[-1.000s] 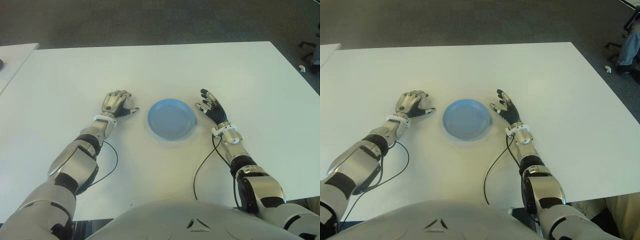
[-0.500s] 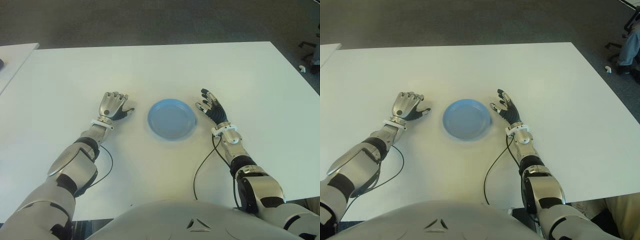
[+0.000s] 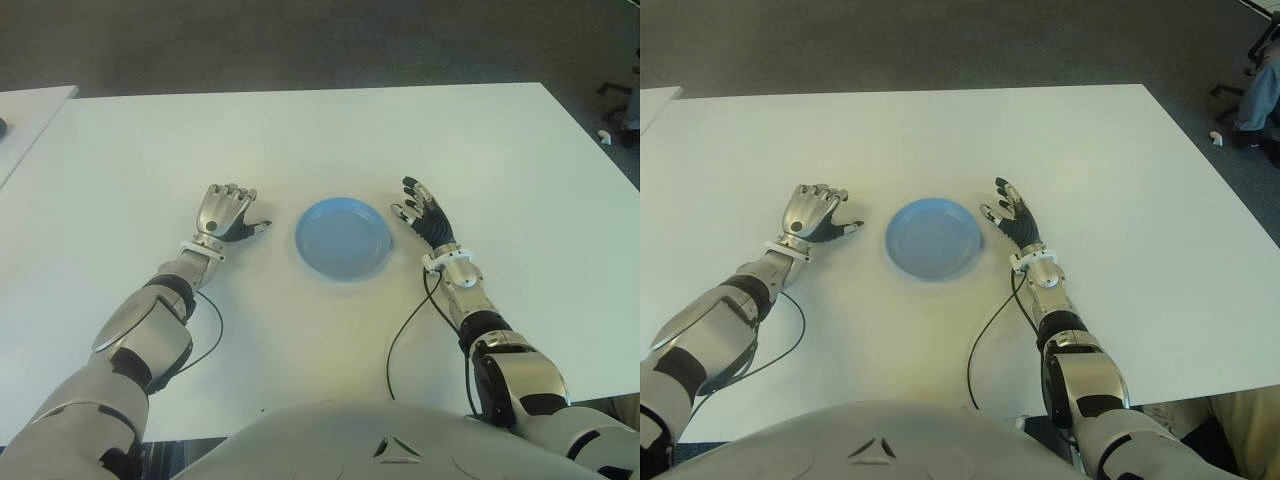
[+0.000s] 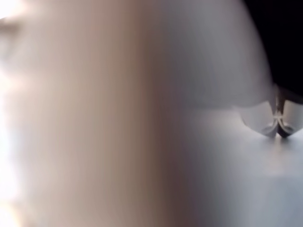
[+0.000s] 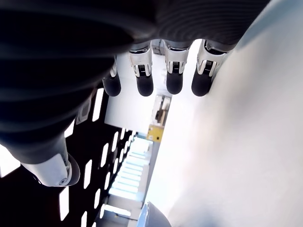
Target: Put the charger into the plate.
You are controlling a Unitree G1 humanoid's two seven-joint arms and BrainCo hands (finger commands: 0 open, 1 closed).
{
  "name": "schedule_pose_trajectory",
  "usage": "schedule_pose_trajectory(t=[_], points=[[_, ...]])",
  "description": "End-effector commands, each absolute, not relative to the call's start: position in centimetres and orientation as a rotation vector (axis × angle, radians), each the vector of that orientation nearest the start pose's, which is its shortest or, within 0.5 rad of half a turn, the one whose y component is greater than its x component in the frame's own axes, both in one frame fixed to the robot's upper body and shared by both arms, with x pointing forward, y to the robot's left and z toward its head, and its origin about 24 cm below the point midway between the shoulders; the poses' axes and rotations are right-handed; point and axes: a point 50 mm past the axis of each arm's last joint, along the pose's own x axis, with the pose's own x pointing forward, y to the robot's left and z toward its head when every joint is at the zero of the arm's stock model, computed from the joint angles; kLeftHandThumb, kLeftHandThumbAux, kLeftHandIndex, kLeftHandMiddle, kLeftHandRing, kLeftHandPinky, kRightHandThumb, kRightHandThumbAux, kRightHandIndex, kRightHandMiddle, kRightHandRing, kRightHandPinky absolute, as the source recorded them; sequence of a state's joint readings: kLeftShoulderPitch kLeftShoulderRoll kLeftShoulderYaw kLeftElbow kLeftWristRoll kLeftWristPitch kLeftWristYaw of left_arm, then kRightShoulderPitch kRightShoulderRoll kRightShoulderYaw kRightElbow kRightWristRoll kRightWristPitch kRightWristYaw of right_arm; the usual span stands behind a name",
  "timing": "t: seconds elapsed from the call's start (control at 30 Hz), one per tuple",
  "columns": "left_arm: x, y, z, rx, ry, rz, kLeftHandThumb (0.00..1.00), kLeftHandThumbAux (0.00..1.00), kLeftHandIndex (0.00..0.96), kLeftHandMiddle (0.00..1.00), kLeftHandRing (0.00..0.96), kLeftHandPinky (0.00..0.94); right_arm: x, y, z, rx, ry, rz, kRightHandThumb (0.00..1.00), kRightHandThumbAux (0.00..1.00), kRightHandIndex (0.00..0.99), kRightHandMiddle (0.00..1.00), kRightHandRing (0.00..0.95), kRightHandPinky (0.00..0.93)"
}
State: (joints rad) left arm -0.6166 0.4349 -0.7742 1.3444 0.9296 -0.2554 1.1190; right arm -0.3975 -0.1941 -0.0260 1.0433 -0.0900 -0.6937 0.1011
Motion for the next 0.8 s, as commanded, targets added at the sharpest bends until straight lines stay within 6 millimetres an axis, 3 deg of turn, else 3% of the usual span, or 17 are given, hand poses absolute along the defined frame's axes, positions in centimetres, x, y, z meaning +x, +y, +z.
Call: schedule_pose_trajectory(t=[0.03, 0.8], points=[[30.3, 22.0, -0.1, 1.653, -0.489, -0.016, 0.744, 0.697, 0.442, 0.863, 0.86, 0.868, 28.8, -18.2, -2.2, -0.24, 0.031, 0.17, 0.106, 0.586, 0.003, 0.063, 0.055, 0.055], [33.2, 20.9, 5.7, 1.258, -0.631, 0.098, 0.747, 0.697, 0.442, 0.863, 0.858, 0.849, 28.8, -18.0, -2.2, -0.231, 0.033, 0.181, 0.1, 0.574, 0.008, 0.063, 0.052, 0.046]])
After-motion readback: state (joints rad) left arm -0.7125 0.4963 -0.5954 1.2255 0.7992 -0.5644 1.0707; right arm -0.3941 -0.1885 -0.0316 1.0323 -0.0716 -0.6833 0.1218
